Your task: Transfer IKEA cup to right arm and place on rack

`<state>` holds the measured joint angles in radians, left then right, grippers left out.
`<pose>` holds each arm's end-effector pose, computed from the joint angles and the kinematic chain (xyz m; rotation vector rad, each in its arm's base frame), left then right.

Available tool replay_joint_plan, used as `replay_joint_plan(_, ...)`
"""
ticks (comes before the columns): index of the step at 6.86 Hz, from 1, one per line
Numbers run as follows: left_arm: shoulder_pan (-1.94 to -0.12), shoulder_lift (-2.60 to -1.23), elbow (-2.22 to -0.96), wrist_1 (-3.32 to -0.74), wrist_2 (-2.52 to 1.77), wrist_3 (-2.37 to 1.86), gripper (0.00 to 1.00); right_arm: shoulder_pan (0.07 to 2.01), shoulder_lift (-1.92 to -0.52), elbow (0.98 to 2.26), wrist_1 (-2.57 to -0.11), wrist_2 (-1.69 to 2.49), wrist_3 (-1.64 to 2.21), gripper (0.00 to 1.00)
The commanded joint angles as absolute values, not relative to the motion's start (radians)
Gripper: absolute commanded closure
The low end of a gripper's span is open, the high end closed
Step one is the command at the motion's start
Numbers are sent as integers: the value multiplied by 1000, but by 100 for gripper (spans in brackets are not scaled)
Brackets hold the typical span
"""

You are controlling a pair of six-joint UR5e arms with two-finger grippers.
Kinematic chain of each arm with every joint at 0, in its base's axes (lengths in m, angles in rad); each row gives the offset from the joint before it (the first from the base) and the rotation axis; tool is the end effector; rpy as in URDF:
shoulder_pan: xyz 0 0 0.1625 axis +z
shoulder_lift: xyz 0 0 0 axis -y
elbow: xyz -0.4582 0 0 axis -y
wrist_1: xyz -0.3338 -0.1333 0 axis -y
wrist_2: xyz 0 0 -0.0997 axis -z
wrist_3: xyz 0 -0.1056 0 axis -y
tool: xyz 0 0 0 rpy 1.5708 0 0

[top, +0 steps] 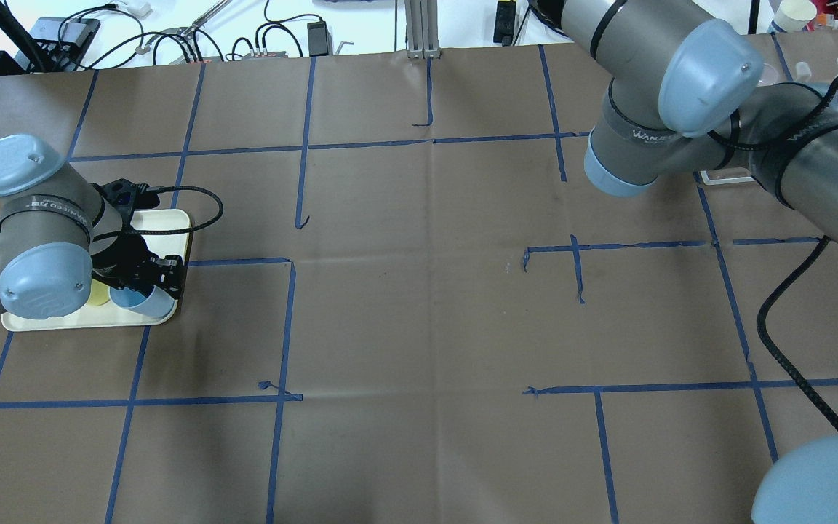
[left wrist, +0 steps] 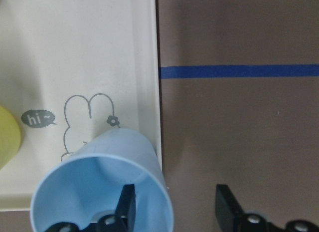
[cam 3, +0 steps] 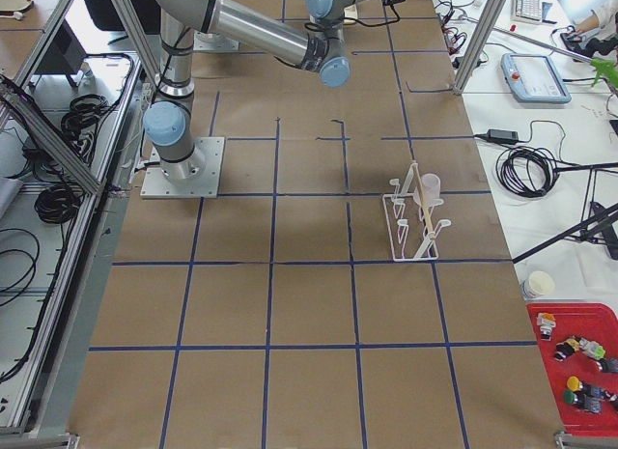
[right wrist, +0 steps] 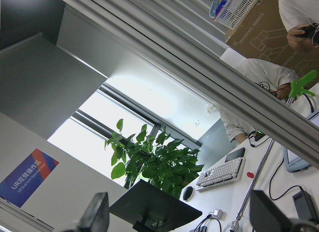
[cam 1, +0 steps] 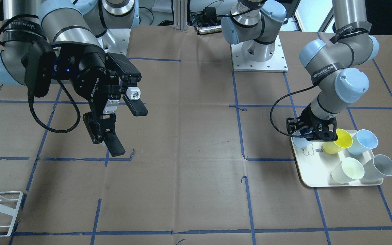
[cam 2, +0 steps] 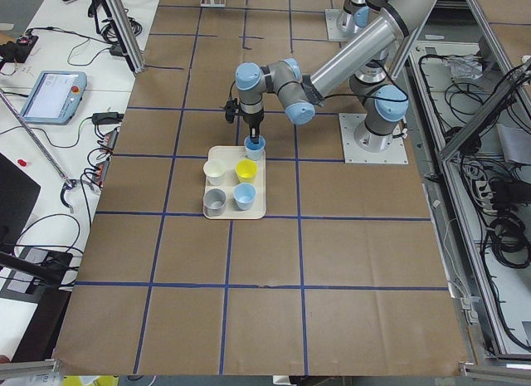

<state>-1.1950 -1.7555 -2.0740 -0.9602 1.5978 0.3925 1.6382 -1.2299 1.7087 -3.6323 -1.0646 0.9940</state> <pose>0.0377 -0.4509 0.2880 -0.0278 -3.1349 -0.1283 0.2205 -0.5270 0.5413 0.3501 1.6645 -1.2207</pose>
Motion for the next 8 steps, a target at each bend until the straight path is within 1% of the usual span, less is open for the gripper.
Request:
replay_joint_plan(1, -1195, -1755, -2072, -962, 1618, 393, 100, 1638, -1230, 1709, -3631, -1065, 994, 0)
replay_joint_plan(3, -1196, -1726, -2045, -973, 1631, 394, 100, 1638, -1233, 1707, -3631, -1065, 994, 0)
replay_joint_plan(4, -1198, -1711, -1996, -1004, 1653, 414, 100, 1638, -1233, 1706, -3632, -1066, 997, 0)
replay_joint_plan(5, -1198, -1697, -1920, -1090, 1654, 428, 100, 1638, -1233, 1706, -3631, -1065, 1020, 0)
replay_joint_plan(8, -1212, -1709, -1621, -1384, 1640, 442, 100, 1637, -1229, 1701, -3632, -1068, 1038, 0)
